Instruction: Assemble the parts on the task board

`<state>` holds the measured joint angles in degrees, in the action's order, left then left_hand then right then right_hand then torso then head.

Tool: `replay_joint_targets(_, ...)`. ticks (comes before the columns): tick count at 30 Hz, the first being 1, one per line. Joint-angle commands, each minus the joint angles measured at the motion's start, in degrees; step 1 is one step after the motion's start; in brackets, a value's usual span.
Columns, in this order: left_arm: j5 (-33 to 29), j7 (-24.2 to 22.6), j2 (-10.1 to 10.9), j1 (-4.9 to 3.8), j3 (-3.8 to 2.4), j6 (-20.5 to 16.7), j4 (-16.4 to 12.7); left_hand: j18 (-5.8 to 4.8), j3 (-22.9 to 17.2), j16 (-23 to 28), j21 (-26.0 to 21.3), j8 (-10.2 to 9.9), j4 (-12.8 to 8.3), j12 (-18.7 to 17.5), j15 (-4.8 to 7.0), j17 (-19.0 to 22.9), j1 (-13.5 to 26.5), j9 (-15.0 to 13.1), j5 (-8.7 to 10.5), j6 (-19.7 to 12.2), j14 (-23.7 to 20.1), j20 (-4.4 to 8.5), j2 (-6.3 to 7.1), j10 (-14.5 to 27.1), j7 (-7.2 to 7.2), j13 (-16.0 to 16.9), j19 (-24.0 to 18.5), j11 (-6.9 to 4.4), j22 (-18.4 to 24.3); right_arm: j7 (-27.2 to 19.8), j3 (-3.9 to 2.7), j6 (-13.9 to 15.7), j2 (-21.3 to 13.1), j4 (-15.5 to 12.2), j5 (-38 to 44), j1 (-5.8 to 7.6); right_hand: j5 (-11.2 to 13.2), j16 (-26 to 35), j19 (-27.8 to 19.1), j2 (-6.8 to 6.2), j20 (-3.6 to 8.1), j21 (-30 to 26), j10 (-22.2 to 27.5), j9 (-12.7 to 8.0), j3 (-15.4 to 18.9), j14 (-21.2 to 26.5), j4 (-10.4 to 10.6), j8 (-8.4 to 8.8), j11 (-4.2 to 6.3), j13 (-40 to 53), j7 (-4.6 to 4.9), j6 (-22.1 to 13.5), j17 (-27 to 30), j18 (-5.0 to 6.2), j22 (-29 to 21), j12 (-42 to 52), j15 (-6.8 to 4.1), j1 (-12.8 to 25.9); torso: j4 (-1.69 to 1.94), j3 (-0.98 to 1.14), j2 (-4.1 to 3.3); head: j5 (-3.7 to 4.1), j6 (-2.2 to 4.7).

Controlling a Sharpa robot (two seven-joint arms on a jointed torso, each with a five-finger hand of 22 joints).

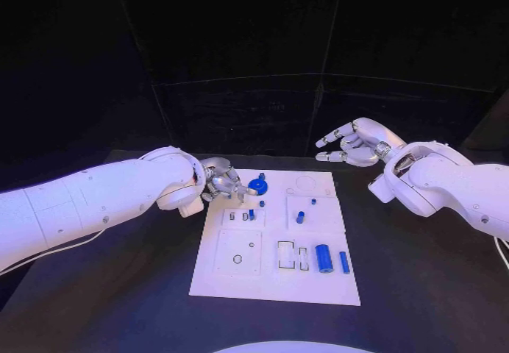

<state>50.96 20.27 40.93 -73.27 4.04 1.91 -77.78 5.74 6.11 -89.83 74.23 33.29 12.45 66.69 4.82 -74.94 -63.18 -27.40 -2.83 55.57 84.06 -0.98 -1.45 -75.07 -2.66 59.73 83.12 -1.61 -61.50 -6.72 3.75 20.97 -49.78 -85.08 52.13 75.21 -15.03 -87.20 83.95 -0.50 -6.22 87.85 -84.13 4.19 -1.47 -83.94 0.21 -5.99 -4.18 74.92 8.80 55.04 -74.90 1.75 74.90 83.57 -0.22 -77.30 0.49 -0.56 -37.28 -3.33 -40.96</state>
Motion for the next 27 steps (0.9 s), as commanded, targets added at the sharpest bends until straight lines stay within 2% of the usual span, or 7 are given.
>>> replay_joint_targets(1,10.09,8.03,-1.48,-0.8,0.73,7.53,1.07,-1.16,1.52,-0.17,0.92,1.2,0.31,1.53,0.48,-15.06,0.19,-1.11,0.17,-0.35,5.94,0.14,0.77,-1.01,0.37,1.65,0.61,-0.15,-1.57,2.1,-0.05,1.21,0.29,0.45,-1.31,0.21,-0.53,0.26,2.9,0.4,0.5,-0.38,-2.11,-0.08,-0.06,-4.55,-0.28,-0.07,0.4,9.99,0.05,0.35,-8.31,-0.34,9.04,0.08,-0.27,0.17,-0.21,0.16,0.31,-0.05,-0.13)
replay_joint_targets(5,12.06,9.91,-3.93,-1.51,1.68,7.06,2.57,-1.48,3.85,-0.17,2.09,2.93,1.62,3.02,0.83,-15.06,0.65,-2.82,0.17,-0.79,5.94,0.54,1.32,-1.69,0.79,3.26,1.12,-0.56,-3.56,3.7,-0.05,1.46,0.65,1.01,-1.0,0.28,-1.97,0.4,2.77,0.3,0.51,-0.49,-2.06,-0.21,-0.27,-4.5,-0.52,0.1,0.41,9.92,0.05,0.35,-8.04,-0.28,8.78,-0.04,-0.29,0.44,-0.2,0.12,0.13,-0.02,-0.08)
replay_joint_targets(9,12.49,10.68,-5.37,-1.73,2.02,7.77,3.52,-1.75,5.23,-0.17,3.05,3.92,2.76,3.86,1.02,-15.06,1.14,-3.81,0.18,-0.97,5.94,0.73,1.65,-2.13,1.04,4.21,1.5,-0.76,-5.21,4.61,-0.05,1.46,1.02,1.31,-0.77,0.31,-3.84,0.53,2.68,0.49,0.52,-0.59,-2.03,-0.28,-0.74,-4.46,-0.67,0.23,0.42,9.87,0.07,0.43,-7.8,-0.24,8.59,-0.13,-0.31,0.74,-0.15,0.15,0.06,0.16,-0.28)
replay_joint_targets(13,11.97,10.92,-6.44,-1.94,3.19,7.96,4.11,-1.82,5.63,-0.17,3.31,4.23,3.08,4.09,1.08,-15.06,1.05,-4.16,0.18,-1.11,5.94,0.79,1.78,-2.24,1.11,4.47,1.59,-0.82,-5.66,5.08,-0.05,1.34,1.29,1.47,-0.65,0.32,-3.99,0.56,2.66,0.5,0.52,-0.61,-2.01,-0.29,-0.78,-4.45,-0.67,0.25,0.42,9.85,0.07,0.44,-7.75,-0.23,8.55,-0.15,-0.31,0.79,0.04,0.16,0.06,0.27,-0.65)
replay_joint_targets(17,11.49,10.97,-7.46,-2.05,3.94,7.81,4.53,-1.84,5.85,-0.17,3.39,4.4,3.27,4.17,1.11,-15.06,0.99,-4.36,0.18,-1.22,5.94,0.83,1.83,-2.25,1.13,4.55,1.61,-0.85,-5.79,5.4,-0.05,1.07,1.64,1.89,-0.59,0.33,-4.29,0.76,2.48,0.47,0.51,-0.76,-1.86,-0.3,-0.85,-4.36,-0.65,0.29,0.41,9.65,0.08,0.45,-7.34,-0.15,8.2,-0.42,-0.31,0.98,-0.06,0.05,0.08,0.11,-0.9)
replay_joint_targets(23,11.29,11.11,-8.45,-2.09,4.33,8.11,5.08,-1.82,5.95,-0.17,3.34,4.62,3.41,4.06,1.13,-15.06,0.63,-4.66,0.16,-1.43,5.94,0.86,1.61,-2.12,1.15,4.4,1.55,-0.86,-5.68,5.85,-0.04,0.63,1.93,2.3,-0.39,0.33,-4.77,0.97,2.3,0.39,0.5,-0.92,-1.73,-0.31,-0.98,-4.26,-0.69,0.34,0.41,9.49,0.07,0.46,-6.93,-0.08,7.86,-0.63,-0.31,1.17,-0.09,0.09,0.03,0.11,-1.24)
replay_joint_targets(27,11.24,11.28,-9.01,-2.1,4.43,8.71,5.74,-1.88,5.74,-0.17,3.53,4.97,2.98,3.91,1.05,-15.06,-1.0,-5.22,0.11,-1.99,5.94,0.82,1.13,-1.82,1.05,4.2,1.52,-0.78,-6.04,6.43,-0.04,0.66,2.22,2.65,0.09,0.33,-6.92,1.19,2.14,0.22,0.51,-1.09,-1.57,-0.34,-1.57,-4.18,-0.87,0.49,0.44,9.32,0.07,0.49,-6.56,0.0,7.54,-0.89,-0.34,1.49,-0.01,0.08,0.09,0.27,-1.39)
